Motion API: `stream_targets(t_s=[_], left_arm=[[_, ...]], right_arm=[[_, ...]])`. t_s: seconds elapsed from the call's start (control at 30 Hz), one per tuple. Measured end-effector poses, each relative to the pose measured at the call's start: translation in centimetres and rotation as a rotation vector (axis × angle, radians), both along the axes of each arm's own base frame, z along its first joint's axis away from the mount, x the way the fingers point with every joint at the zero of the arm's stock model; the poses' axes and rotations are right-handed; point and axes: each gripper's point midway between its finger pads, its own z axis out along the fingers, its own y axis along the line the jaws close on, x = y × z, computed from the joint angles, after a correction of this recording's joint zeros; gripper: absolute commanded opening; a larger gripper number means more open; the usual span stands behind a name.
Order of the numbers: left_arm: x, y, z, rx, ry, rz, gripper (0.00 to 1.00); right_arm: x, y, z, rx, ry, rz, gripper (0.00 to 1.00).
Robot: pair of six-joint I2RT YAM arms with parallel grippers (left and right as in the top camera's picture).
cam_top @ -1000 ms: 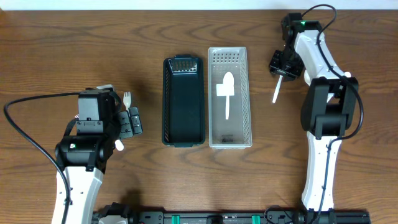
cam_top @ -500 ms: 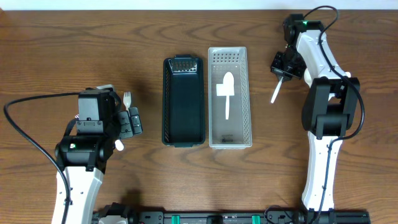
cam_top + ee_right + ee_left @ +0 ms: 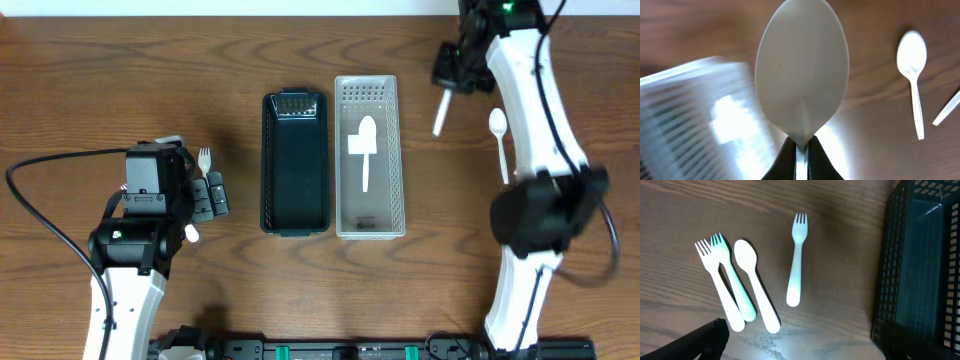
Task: Pack container
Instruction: 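Place the second spoon into the white basket with right gripper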
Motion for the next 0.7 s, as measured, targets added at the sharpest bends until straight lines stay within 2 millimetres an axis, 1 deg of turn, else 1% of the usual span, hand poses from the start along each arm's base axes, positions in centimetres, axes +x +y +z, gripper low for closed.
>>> stream_targets(t_s=[0.03,0.07,0.1,0.13,0.17,0.2,0.27,0.33,0.4,0.47,0.53,0.6,0.63,0.67,0.7], left_arm=[[0.0,0.0,0.0,0.0,0.0,0.0,0.98],[0.0,0.0,0.0,0.0,0.0,0.0,0.98],[0.0,0.0,0.0,0.0,0.0,0.0,0.98],[0.0,0.0,0.0,0.0,0.0,0.0,0.98],[0.0,0.0,0.0,0.0,0.0,0.0,0.98],[0.0,0.0,0.0,0.0,0.0,0.0,0.98],[0.0,0.0,0.0,0.0,0.0,0.0,0.98],[0.0,0.0,0.0,0.0,0.0,0.0,0.98],[0.0,0.0,0.0,0.0,0.0,0.0,0.98],[0.0,0.0,0.0,0.0,0.0,0.0,0.98],[0.0,0.0,0.0,0.0,0.0,0.0,0.98],[0.0,0.0,0.0,0.0,0.0,0.0,0.98],[0.0,0.0,0.0,0.0,0.0,0.0,0.98],[0.0,0.0,0.0,0.0,0.0,0.0,0.98],[0.0,0.0,0.0,0.0,0.0,0.0,0.98]], right_arm=[[-0.6,1.4,2.2,0.009,-0.047,0.031,0.01],[-1.2,2.4,3.6,0.015,-0.076,0.055,0.01],[-2.0,3.9,4.9,0.025,-0.098,0.089,0.01],[-2.7,5.1,5.5,0.029,-0.106,0.119,0.01],[-3.2,6.0,5.6,0.032,-0.103,0.14,0.01],[-3.5,7.0,5.3,0.033,-0.092,0.16,0.01],[-3.8,8.2,3.5,0.026,-0.047,0.176,0.01],[-4.0,9.1,0.5,0.01,0.02,0.186,0.01],[-4.4,9.9,-3.4,-0.014,0.104,0.196,0.01],[-5.0,10.4,-6.8,-0.037,0.18,0.205,0.01],[-5.9,10.8,-9.8,-0.061,0.249,0.217,0.01],[-6.7,11.3,-11.7,-0.078,0.298,0.232,0.03],[-7.0,11.6,-12.4,-0.084,0.315,0.241,0.05],[-7.3,12.0,-13.0,-0.09,0.326,0.249,0.11],[-7.4,12.3,-13.3,-0.092,0.331,0.253,0.25]])
